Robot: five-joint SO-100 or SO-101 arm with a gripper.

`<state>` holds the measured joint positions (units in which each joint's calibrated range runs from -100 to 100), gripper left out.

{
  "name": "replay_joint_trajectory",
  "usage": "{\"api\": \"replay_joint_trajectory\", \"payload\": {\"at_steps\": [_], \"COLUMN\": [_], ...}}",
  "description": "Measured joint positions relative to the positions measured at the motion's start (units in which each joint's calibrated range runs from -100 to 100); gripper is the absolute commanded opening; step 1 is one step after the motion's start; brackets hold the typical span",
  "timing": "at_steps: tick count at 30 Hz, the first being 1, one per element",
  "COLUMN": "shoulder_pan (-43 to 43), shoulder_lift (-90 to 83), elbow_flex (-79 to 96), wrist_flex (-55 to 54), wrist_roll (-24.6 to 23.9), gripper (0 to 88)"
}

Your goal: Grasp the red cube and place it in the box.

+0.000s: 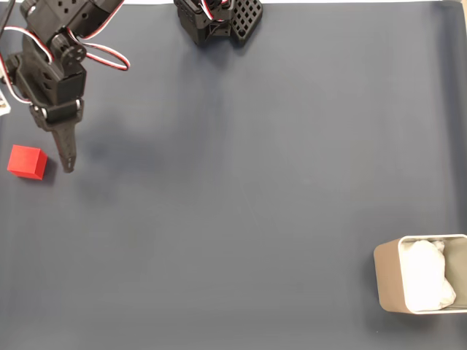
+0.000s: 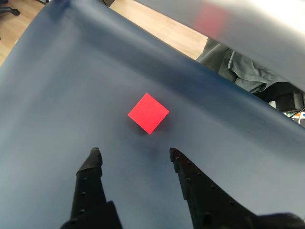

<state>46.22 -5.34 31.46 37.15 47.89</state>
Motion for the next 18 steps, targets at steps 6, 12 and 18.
{"api": "replay_joint_trajectory", "payload": {"at_steps": [6, 12, 18], "shoulder_pan": [0.0, 0.0, 0.0], "shoulder_lift": [0.0, 1.7, 4.2], "elbow_flex": [2.3, 2.3, 2.3], "wrist_flex": [-2.5, -4.5, -7.3], "wrist_roll": [-0.3, -0.7, -1.1], "gripper": [33.8, 34.3, 35.2]}}
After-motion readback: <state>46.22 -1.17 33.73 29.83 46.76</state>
